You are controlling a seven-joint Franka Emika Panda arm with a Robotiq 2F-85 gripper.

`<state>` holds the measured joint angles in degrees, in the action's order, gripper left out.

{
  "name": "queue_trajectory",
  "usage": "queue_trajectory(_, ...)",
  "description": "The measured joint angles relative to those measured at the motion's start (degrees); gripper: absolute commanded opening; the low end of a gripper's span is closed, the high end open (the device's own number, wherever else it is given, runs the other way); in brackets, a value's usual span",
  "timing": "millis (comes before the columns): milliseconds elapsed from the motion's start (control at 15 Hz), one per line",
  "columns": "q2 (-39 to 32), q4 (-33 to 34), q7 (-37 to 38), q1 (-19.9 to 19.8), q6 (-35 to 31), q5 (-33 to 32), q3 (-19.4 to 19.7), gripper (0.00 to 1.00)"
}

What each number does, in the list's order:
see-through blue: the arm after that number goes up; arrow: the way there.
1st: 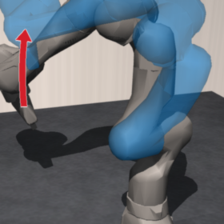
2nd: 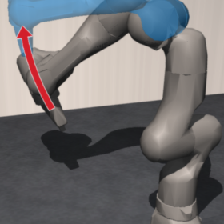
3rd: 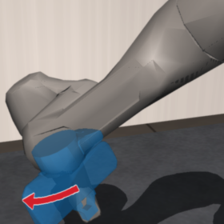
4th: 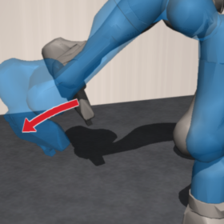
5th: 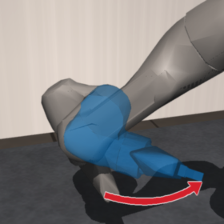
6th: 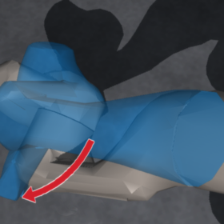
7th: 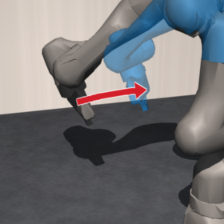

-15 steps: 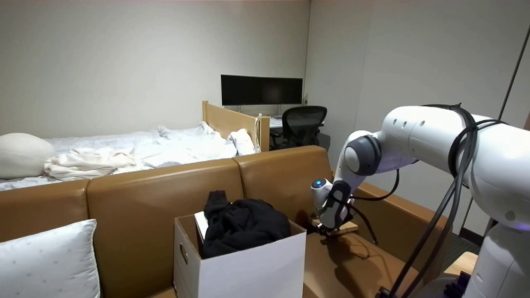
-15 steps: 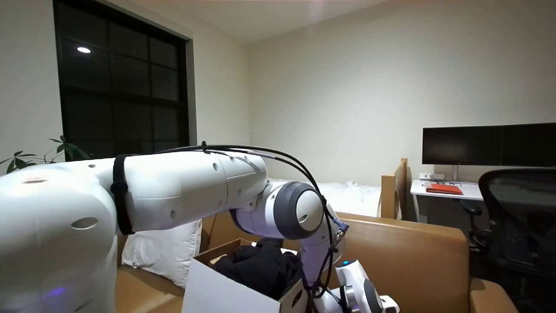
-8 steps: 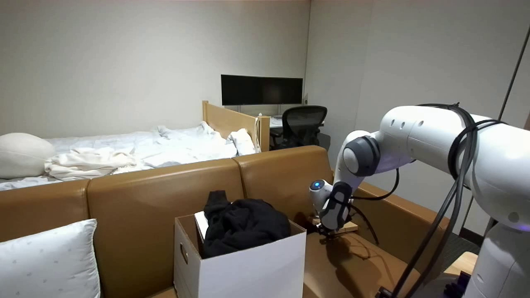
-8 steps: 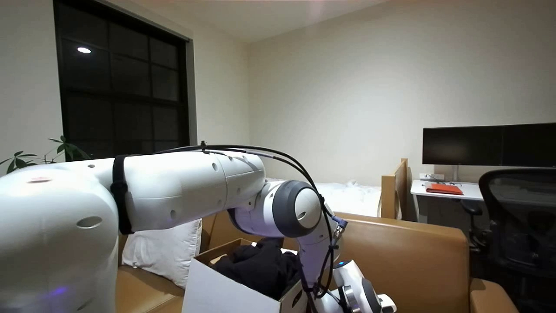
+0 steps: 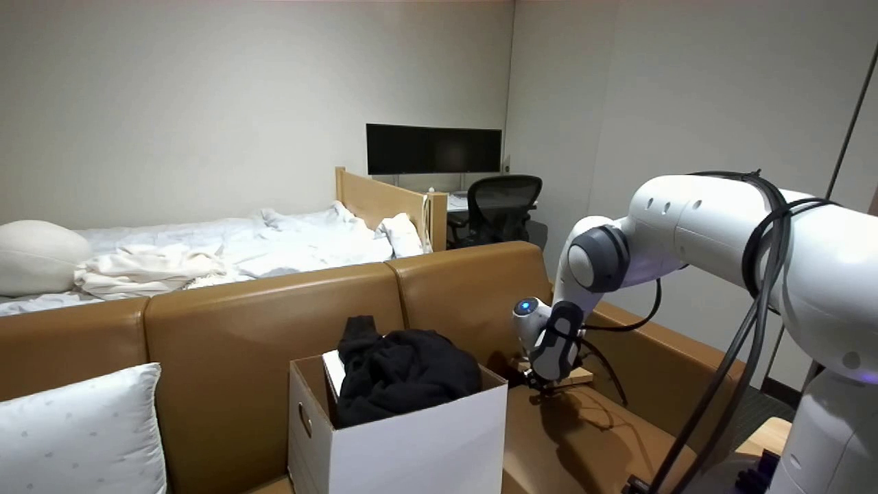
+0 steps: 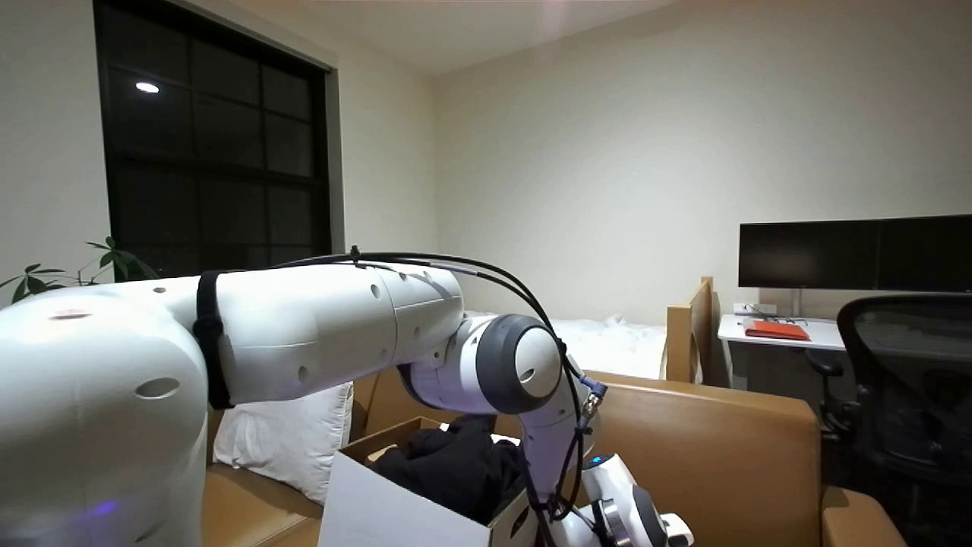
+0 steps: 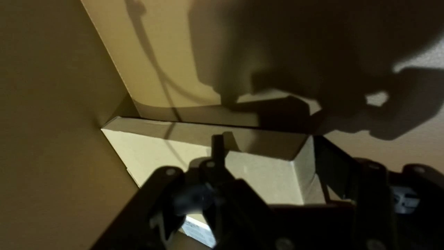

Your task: Put the brown object into the box

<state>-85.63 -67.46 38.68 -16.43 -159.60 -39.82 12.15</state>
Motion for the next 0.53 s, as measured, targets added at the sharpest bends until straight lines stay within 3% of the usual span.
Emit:
queue_trajectory(67,0.01,0.00,0.01,0.00,0.00,0.34,-0.01,0.89)
queue_trajectory(333,0.09,0.00,0.70,-0.32,0.08,1.70,0.11,0.99)
queue_trajectory(533,0.19,0.01,1.18,-0.95,0.19,2.90,0.15,1.00)
